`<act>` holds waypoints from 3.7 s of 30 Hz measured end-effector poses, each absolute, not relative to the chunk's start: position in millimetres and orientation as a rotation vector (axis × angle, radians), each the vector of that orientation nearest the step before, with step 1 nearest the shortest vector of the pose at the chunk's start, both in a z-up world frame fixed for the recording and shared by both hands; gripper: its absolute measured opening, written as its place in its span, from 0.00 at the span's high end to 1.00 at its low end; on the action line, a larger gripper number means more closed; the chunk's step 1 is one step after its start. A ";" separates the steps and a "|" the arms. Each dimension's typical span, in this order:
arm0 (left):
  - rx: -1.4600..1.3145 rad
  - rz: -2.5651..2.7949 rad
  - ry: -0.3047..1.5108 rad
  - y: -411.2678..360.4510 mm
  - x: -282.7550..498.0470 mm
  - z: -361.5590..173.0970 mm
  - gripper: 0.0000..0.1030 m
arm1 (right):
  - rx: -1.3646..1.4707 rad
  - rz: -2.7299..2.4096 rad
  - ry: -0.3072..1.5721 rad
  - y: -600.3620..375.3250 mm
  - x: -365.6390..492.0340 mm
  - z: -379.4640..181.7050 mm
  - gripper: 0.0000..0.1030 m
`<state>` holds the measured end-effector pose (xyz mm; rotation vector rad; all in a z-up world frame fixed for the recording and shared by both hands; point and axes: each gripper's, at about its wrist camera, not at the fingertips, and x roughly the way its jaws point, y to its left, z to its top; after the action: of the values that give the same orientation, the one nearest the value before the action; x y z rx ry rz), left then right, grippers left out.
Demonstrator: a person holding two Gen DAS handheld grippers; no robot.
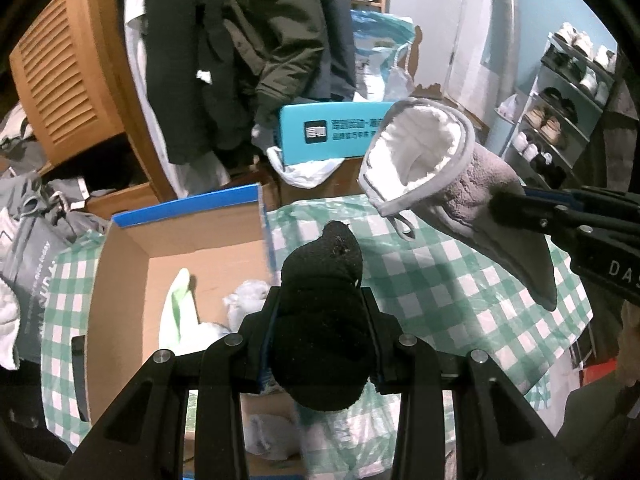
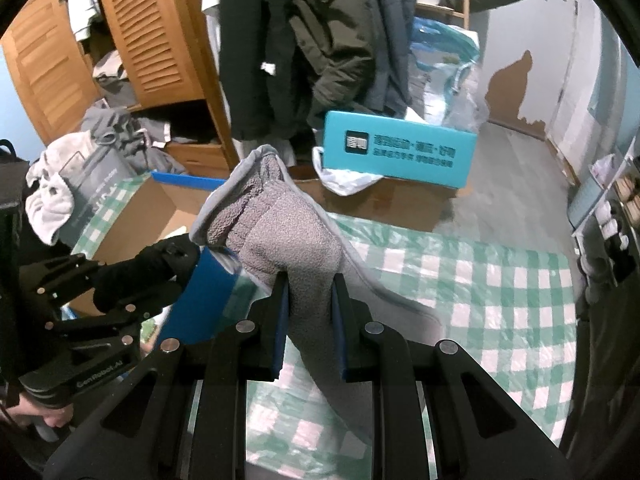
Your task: Organize soft objects
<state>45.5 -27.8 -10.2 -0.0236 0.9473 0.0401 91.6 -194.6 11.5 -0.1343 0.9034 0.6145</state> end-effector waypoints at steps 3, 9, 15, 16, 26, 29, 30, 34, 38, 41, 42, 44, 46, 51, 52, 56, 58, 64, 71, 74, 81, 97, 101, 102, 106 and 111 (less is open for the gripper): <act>-0.032 0.058 0.946 -15.6 41.6 -9.8 0.64 | -0.141 0.635 0.903 -180.9 90.2 14.2 0.83; -0.041 0.085 0.940 5.9 34.8 -8.9 0.64 | -0.174 0.677 0.901 -150.6 86.5 18.3 0.83; -0.066 0.119 0.942 31.1 27.7 -11.0 0.64 | -0.203 0.709 0.900 -119.9 84.3 21.0 0.83; -0.073 0.127 0.943 37.0 26.4 -11.8 0.64 | -0.209 0.715 0.900 -114.0 84.2 21.4 0.83; -0.115 0.184 0.961 78.5 17.7 -20.9 0.64 | -0.260 0.760 0.911 -60.1 84.3 19.5 0.83; -0.130 0.197 0.971 87.6 16.7 -25.7 0.64 | -0.272 0.771 0.917 -46.1 85.7 18.0 0.83; -0.134 0.201 0.974 90.4 16.1 -27.5 0.64 | -0.277 0.774 0.920 -40.5 86.2 17.4 0.83; -0.148 0.210 0.982 100.7 15.0 -31.5 0.64 | -0.301 0.789 0.931 -18.9 88.2 13.8 0.83; -0.162 0.224 0.991 111.4 12.8 -35.2 0.64 | -0.330 0.800 0.941 1.2 89.1 6.6 0.83; -0.177 0.240 1.002 120.3 11.0 -38.9 0.64 | -0.347 0.810 0.957 12.8 91.1 -0.4 0.83; -0.182 0.244 1.005 122.4 11.0 -40.2 0.64 | -0.348 0.812 0.962 15.0 92.0 -2.2 0.83; -0.192 0.248 1.011 126.0 11.1 -42.3 0.64 | -0.353 0.820 0.979 21.8 93.8 -7.6 0.83; -0.205 0.250 1.017 130.0 11.5 -44.7 0.64 | -0.365 0.825 0.989 28.7 93.9 -11.8 0.83; -0.221 0.258 1.034 133.9 10.9 -49.1 0.63 | -0.381 0.840 1.005 42.3 93.4 -17.2 0.83; -0.225 0.261 1.038 135.2 10.6 -49.6 0.63 | -0.383 0.843 1.006 44.2 93.1 -18.0 0.83; -0.243 0.275 1.035 140.2 9.3 -47.9 0.63 | -0.392 0.851 1.007 52.8 91.7 -19.7 0.83; -0.246 0.280 1.032 142.1 8.5 -47.1 0.60 | -0.389 0.857 1.011 55.6 92.3 -19.5 0.82; -0.242 0.306 1.026 145.2 7.0 -44.8 0.42 | -0.350 0.904 1.030 59.0 91.7 -16.0 0.69; -0.243 0.310 1.031 145.0 6.3 -42.0 0.42 | -0.341 0.871 1.002 50.5 90.6 -3.4 0.57; -0.232 0.302 1.020 140.6 4.4 -35.9 0.36 | -0.334 0.846 0.994 42.9 91.0 1.9 0.50; -0.190 0.297 0.979 130.1 -2.6 -19.0 0.28 | -0.333 0.821 0.977 24.9 83.3 13.8 0.41; -0.152 0.290 0.911 115.0 -9.8 9.1 0.21 | -0.292 0.766 0.966 -28.6 69.5 31.0 0.34; -0.147 0.286 0.901 110.0 -9.4 12.2 0.20 | -0.269 0.751 0.978 -43.3 69.8 28.4 0.34; -0.148 0.282 0.901 108.4 -9.0 12.9 0.20 | -0.265 0.749 0.980 -46.6 69.6 27.9 0.34; -0.144 0.273 0.894 101.7 -9.1 17.2 0.20 | -0.239 0.723 0.994 -64.4 70.8 24.3 0.33; -0.118 0.266 0.872 89.3 -9.1 25.9 0.16 | -0.214 0.699 1.003 -86.6 71.1 21.9 0.33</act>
<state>-9.1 89.3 25.9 -0.1177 0.8718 0.2659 71.1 -86.7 21.9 -0.2138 1.0029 0.6989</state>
